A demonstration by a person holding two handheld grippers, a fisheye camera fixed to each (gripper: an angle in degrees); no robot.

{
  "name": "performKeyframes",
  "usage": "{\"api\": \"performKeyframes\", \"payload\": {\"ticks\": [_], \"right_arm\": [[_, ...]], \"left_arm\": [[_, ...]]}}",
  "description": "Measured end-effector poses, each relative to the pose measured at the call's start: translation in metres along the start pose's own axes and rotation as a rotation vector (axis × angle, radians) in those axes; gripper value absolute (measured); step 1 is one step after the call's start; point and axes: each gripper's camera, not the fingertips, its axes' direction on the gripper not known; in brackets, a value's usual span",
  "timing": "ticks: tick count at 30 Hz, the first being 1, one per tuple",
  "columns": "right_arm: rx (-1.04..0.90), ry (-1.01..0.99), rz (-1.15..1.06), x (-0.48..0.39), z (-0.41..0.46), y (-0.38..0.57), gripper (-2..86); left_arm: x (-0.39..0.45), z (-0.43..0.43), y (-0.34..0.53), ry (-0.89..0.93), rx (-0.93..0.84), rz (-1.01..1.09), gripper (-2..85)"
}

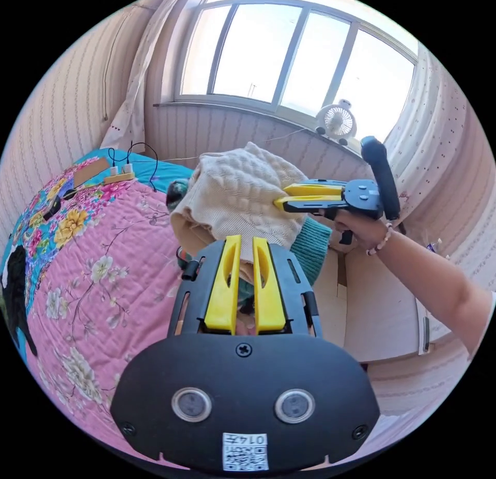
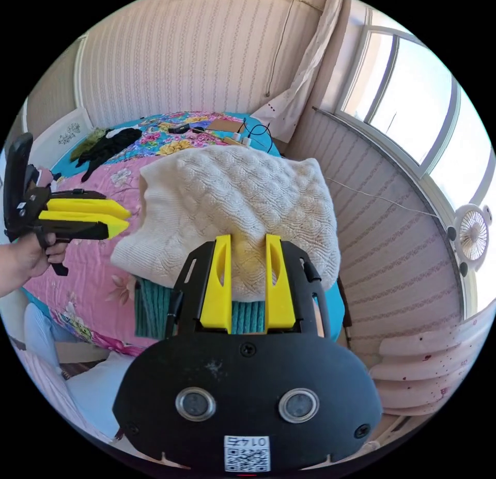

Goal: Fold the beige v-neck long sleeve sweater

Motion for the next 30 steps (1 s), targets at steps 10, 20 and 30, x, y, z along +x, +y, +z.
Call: {"api": "performKeyframes", "payload": {"ticks": [10,20,30], "right_arm": [[0.023,-0.02,-0.019,-0.042,-0.032,0.008,10.4],[0.094,-0.062,-0.073,-0.148,-0.059,0.011,11.2],[0.065,-0.494,-0.534,-0.423,-0.039,-0.064,12.0]], "left_arm": [[-0.034,-0.127,0.074,0.06,0.134,0.056,5.2],[-0.125,-0.335,0.379,-0.121,0.149,-0.442,5.2],[-0.209,-0.576,0.61,-0.554,0.531,-0.835,6.4]]}}
